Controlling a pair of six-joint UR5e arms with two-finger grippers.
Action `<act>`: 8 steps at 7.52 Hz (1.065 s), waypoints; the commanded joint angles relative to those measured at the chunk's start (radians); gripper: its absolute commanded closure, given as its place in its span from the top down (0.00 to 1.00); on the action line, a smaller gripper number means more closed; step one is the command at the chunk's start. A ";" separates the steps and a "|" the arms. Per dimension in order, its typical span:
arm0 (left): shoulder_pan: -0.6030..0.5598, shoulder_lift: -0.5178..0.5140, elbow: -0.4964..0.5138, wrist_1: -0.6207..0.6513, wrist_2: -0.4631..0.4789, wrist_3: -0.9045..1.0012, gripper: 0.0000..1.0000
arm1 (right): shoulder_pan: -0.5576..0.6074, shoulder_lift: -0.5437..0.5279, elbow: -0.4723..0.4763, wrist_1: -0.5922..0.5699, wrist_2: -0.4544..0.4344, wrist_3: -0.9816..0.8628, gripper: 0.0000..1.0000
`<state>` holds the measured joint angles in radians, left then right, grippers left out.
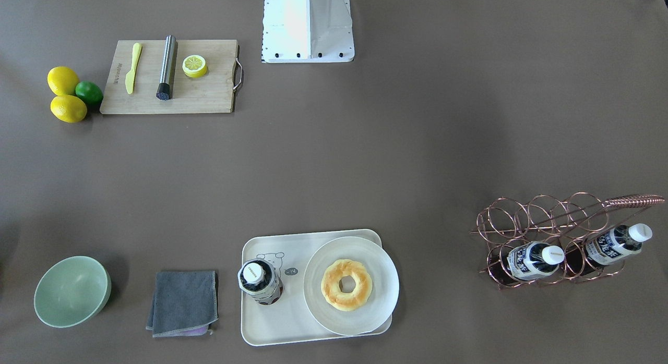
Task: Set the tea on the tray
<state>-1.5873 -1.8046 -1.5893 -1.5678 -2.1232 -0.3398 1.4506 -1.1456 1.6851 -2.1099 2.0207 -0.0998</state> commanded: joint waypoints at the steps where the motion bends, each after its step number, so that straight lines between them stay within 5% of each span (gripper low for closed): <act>1: 0.027 0.014 0.017 0.000 -0.004 -0.002 0.98 | 0.227 -0.323 -0.008 0.276 0.201 -0.120 1.00; 3: 0.027 0.016 0.043 0.002 -0.008 -0.002 0.98 | 0.273 -0.379 -0.010 0.283 0.230 -0.121 1.00; 6: 0.026 0.144 0.042 -0.044 -0.249 -0.002 0.98 | 0.272 -0.368 -0.018 0.287 0.277 -0.088 1.00; 8: -0.005 0.201 -0.007 -0.045 -0.253 -0.002 0.98 | 0.271 -0.367 -0.012 0.292 0.283 -0.062 1.00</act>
<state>-1.5672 -1.6603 -1.5548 -1.6095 -2.3511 -0.3421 1.7220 -1.5147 1.6677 -1.8218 2.2932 -0.1899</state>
